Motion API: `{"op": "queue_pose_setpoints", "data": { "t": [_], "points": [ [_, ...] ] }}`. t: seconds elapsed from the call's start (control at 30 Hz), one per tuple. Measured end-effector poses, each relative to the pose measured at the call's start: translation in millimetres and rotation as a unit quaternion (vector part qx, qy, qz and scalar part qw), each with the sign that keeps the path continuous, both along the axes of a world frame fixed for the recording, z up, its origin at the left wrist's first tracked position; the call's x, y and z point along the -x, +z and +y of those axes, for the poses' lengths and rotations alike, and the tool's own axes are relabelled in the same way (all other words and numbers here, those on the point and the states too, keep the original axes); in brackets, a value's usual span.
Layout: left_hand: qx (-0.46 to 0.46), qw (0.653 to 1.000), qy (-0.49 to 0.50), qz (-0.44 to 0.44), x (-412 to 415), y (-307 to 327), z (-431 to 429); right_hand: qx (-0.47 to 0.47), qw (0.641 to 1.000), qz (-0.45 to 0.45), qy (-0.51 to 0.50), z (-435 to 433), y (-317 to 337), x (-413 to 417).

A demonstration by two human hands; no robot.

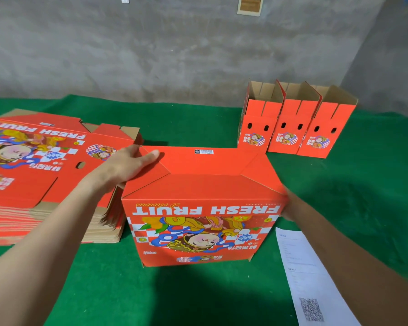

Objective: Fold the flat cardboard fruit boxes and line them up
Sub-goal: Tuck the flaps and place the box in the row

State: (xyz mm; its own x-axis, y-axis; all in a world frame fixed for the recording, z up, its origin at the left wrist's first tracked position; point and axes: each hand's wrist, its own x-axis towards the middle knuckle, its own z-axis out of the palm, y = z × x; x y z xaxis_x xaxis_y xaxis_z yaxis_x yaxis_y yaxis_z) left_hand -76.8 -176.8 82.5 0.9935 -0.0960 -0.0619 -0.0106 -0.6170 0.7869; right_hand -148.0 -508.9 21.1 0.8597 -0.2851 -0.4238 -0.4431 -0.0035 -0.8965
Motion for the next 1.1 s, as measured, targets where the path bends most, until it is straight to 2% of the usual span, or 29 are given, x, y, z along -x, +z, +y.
{"op": "queue_pose_setpoints", "data": {
  "t": [0.07,0.13,0.2,0.33,0.47,0.57,0.77,0.83,0.93,1.03,1.1],
  "points": [
    [-0.029,0.998,0.009,-0.056,-3,1,-1,-0.002,1.000,-0.002,0.025,-7,-2,3],
    [0.017,0.996,0.016,-0.090,-3,3,-3,0.017,0.998,-0.034,0.047,-12,4,-1],
    [0.086,0.993,0.022,-0.082,-2,5,-5,0.016,0.997,-0.060,0.050,-16,11,-3],
    [0.160,0.982,0.035,-0.089,-5,1,-4,0.041,0.990,-0.095,0.094,-23,6,-2],
    [0.300,0.952,0.026,-0.058,-9,-11,2,0.035,0.982,-0.095,0.161,-32,-4,0],
    [0.335,0.942,0.006,-0.031,-13,-21,5,0.050,0.972,-0.112,0.199,-35,-8,0],
    [0.225,0.970,-0.039,-0.080,-17,-40,9,0.062,0.963,-0.206,0.161,-32,-2,5],
    [0.155,0.980,-0.064,-0.109,-18,-46,7,0.085,0.959,-0.219,0.161,-26,2,8],
    [0.038,0.985,-0.092,-0.138,-20,-55,-6,0.202,0.939,-0.247,0.129,-8,-1,7],
    [-0.013,0.982,-0.158,-0.104,-23,-63,-31,0.330,0.888,-0.311,0.082,15,-18,2],
    [-0.017,0.977,-0.195,-0.082,-26,-66,-54,0.402,0.855,-0.322,0.068,31,-34,-4]
  ]
}}
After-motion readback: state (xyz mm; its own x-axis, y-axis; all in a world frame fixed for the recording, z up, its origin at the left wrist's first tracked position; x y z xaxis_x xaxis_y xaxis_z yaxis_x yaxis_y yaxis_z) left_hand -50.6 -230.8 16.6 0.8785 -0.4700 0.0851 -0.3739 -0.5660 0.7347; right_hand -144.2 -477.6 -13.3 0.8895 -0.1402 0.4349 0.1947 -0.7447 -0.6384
